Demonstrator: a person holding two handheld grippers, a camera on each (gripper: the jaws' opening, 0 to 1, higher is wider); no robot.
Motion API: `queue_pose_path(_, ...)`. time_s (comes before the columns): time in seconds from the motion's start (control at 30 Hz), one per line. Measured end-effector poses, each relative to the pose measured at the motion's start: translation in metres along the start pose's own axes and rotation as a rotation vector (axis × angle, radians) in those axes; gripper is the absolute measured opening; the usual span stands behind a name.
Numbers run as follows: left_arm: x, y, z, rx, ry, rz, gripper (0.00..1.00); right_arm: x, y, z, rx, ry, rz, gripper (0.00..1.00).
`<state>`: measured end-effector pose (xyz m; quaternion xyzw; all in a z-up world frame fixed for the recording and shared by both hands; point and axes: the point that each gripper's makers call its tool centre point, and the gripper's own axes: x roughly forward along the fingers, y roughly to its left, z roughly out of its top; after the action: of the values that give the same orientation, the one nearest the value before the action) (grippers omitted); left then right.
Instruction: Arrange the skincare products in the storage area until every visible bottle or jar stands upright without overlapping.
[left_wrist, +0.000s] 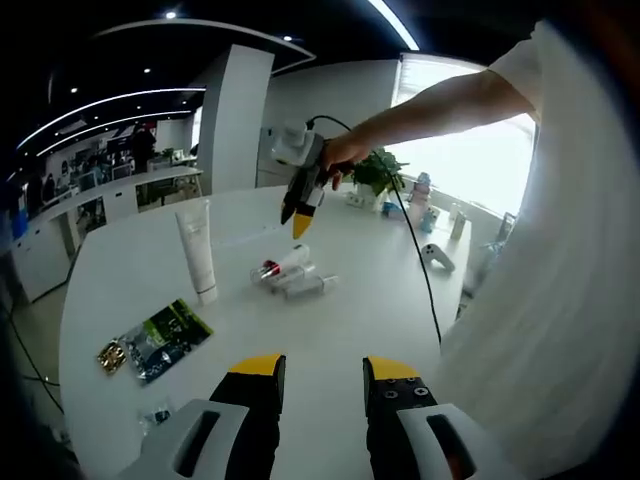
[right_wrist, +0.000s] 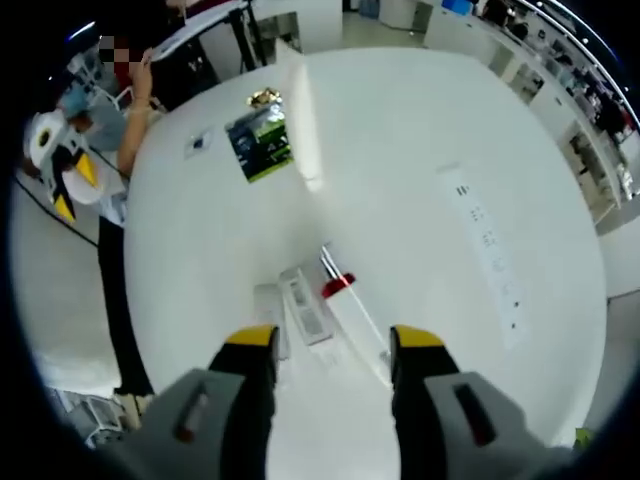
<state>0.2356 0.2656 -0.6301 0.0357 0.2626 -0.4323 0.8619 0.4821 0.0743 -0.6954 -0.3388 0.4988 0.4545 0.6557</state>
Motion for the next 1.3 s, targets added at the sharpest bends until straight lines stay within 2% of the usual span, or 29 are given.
queue_pose_path(0.23, 0.000, 0.004, 0.000, -0.011, 0.001, 0.013, 0.33, 0.005, -0.003, -0.009, -0.030, 0.038, -0.007, 0.46)
queue_pose_path(0.37, 0.000, 0.006, -0.002, -0.017, 0.005, 0.017, 0.33, 0.008, -0.010, -0.013, -0.029, 0.043, -0.007, 0.46)
queue_pose_path(0.6, 0.002, 0.010, -0.004, -0.026, 0.011, 0.024, 0.33, 0.016, -0.008, -0.017, -0.045, 0.060, -0.003, 0.44)
queue_pose_path(1.3, 0.005, 0.015, -0.006, -0.039, 0.017, 0.040, 0.33, 0.041, -0.004, -0.018, -0.089, 0.078, 0.019, 0.41)
